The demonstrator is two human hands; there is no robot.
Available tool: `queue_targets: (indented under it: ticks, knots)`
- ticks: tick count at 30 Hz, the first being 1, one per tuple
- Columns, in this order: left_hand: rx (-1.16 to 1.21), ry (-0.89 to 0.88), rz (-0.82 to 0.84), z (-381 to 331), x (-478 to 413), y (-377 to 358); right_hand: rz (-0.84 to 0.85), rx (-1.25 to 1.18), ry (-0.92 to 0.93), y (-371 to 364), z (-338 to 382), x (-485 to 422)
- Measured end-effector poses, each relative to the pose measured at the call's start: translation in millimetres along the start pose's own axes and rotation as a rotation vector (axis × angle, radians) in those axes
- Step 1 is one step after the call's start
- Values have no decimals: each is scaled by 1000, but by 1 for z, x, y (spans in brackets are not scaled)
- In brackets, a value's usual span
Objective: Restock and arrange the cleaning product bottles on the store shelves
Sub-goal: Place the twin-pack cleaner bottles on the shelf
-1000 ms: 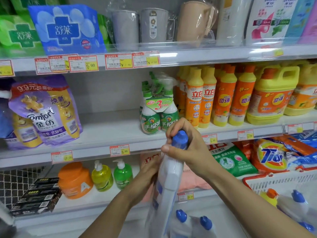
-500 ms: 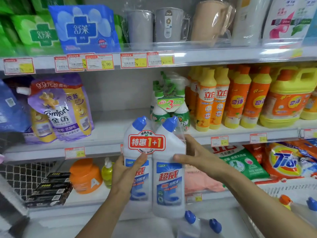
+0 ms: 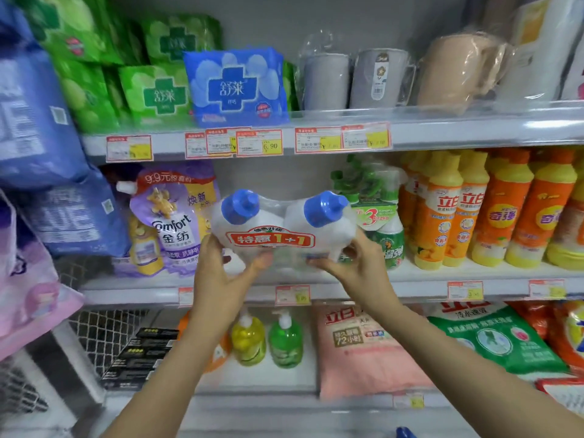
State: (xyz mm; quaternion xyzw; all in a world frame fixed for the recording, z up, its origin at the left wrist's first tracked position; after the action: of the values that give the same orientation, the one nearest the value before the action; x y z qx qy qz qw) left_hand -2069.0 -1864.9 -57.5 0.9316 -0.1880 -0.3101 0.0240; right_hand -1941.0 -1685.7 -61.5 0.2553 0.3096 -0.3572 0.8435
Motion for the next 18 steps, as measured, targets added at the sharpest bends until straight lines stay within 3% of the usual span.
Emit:
queue_targets:
  ticks: [5,14,18]
  knots:
    - [67,82,86,34,-26,-2,23,75,38,-22,-22,-33]
    - [165,144,160,95,-75,-21,29,19,-169,-54,-86,-68]
    - [38,142,277,125,-100,-30,22,-58,-300,-66,-100,-104]
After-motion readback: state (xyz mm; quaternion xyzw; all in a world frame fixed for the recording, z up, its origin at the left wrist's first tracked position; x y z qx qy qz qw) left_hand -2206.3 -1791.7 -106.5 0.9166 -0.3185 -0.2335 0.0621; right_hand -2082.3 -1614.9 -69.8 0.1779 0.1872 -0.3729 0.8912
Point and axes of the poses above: each hand's wrist, its own x-axis away from the middle knuckle, its own y-axis out of the back of the hand, z = x × y, the point moved 2 cm from there along -x, towards the middle knuckle, and after that the axes turned 2 degrees about y, right-handed, at the moved point
